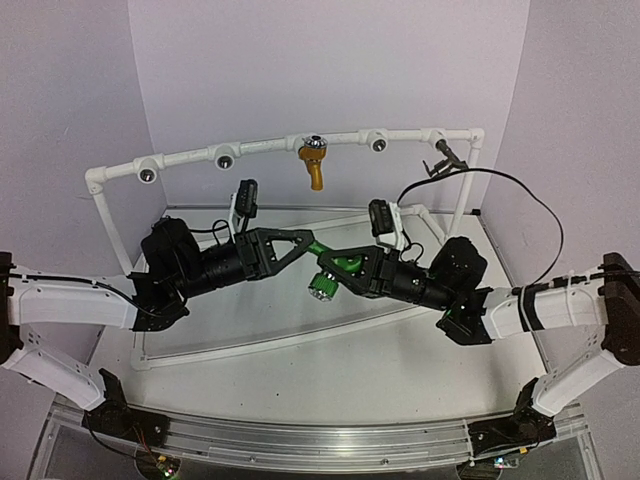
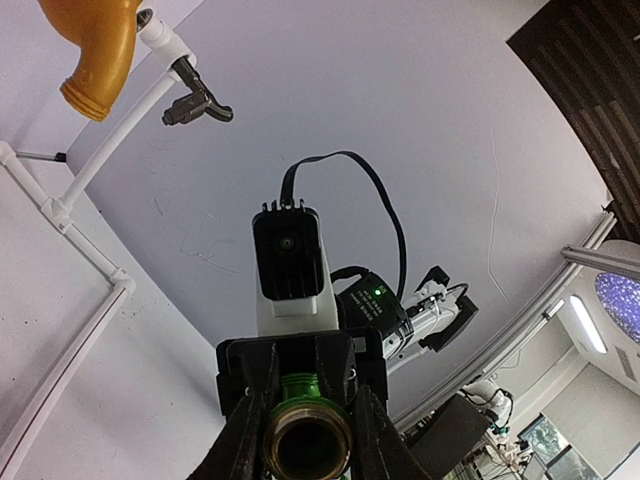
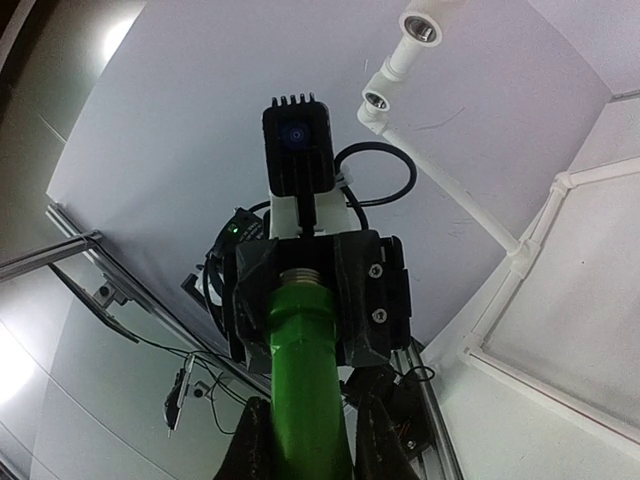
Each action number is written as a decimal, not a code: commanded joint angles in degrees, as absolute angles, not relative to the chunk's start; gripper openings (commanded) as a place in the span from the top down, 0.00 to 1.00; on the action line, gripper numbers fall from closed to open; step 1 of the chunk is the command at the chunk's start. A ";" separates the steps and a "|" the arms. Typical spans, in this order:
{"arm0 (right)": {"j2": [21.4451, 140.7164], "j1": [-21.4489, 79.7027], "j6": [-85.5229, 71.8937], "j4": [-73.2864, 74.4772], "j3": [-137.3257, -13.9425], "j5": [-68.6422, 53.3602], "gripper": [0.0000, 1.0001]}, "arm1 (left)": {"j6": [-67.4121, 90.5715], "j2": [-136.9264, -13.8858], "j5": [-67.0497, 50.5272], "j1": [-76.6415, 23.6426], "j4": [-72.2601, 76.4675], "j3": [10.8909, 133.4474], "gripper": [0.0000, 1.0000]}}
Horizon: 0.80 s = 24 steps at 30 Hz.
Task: Install the water faucets
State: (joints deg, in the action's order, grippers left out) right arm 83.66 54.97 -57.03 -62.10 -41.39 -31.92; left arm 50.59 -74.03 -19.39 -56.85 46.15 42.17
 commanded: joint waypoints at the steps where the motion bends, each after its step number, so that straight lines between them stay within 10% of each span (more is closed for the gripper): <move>1: 83.29 55.15 -55.68 -68.39 -41.48 -29.48 1.00 | 47.71 -75.17 -21.26 -57.71 49.00 44.24 0.95; 4: 76.10 55.25 -42.09 -45.64 -41.68 -20.33 1.00 | 47.81 -72.96 -14.48 -57.14 42.42 42.68 0.44; 7: 68.62 55.56 -26.07 -18.98 -45.21 -5.87 1.00 | 45.55 -70.06 -4.15 -57.04 25.04 43.83 0.21; 15: 64.20 55.58 16.15 19.78 -62.78 30.20 1.00 | 35.36 -76.67 3.20 -56.43 -0.32 51.27 0.15; 24: 76.45 55.56 55.77 13.78 -75.51 47.32 1.00 | 12.08 -103.31 -6.92 -56.49 -14.50 73.93 0.15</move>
